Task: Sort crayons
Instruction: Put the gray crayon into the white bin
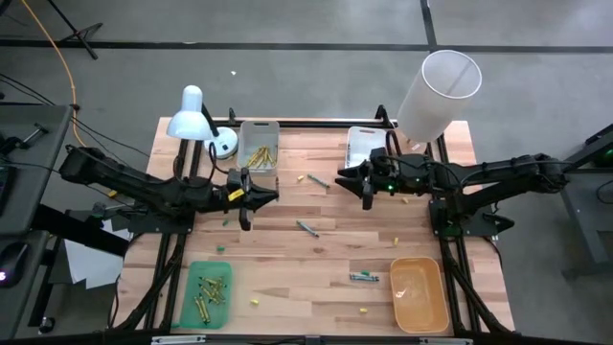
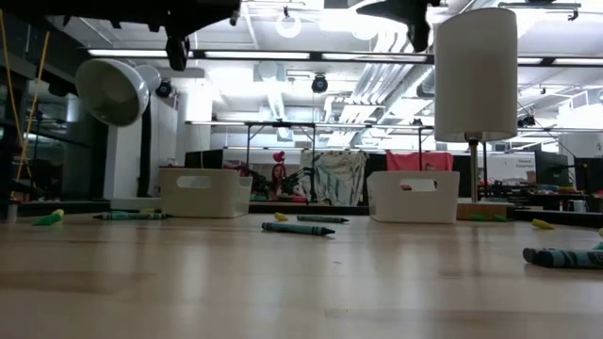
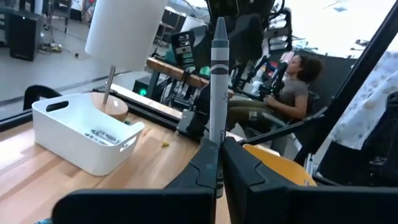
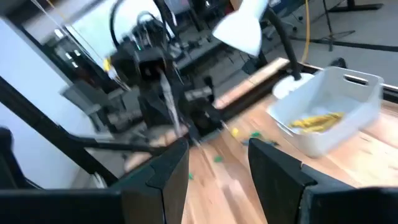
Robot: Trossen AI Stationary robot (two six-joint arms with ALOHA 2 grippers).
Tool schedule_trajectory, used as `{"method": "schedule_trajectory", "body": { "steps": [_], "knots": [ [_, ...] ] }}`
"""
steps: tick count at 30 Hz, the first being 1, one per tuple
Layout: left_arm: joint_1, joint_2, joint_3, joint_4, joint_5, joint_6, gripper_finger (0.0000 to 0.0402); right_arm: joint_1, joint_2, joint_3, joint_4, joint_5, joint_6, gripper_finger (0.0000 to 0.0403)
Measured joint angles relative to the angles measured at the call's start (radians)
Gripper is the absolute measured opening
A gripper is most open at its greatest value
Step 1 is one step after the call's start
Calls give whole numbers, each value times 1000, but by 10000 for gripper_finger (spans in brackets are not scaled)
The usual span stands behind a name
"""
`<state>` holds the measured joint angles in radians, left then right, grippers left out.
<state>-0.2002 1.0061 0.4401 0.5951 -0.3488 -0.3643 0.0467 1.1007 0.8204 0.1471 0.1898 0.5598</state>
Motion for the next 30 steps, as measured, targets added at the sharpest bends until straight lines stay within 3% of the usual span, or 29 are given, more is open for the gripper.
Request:
{"method": "schedule_trajectory", "body": {
  "steps": [10, 20, 30],
  "knots": [
    [73, 225, 168, -8, 158, 53, 0, 0, 231, 17, 286, -74, -72, 161],
    [91, 329, 270, -5, 163, 72, 0, 0, 324, 116, 298, -99, -214, 161],
    [103, 318, 281, 2, 125, 88, 0, 0, 324, 129, 269, -124, -222, 151]
  ]
}}
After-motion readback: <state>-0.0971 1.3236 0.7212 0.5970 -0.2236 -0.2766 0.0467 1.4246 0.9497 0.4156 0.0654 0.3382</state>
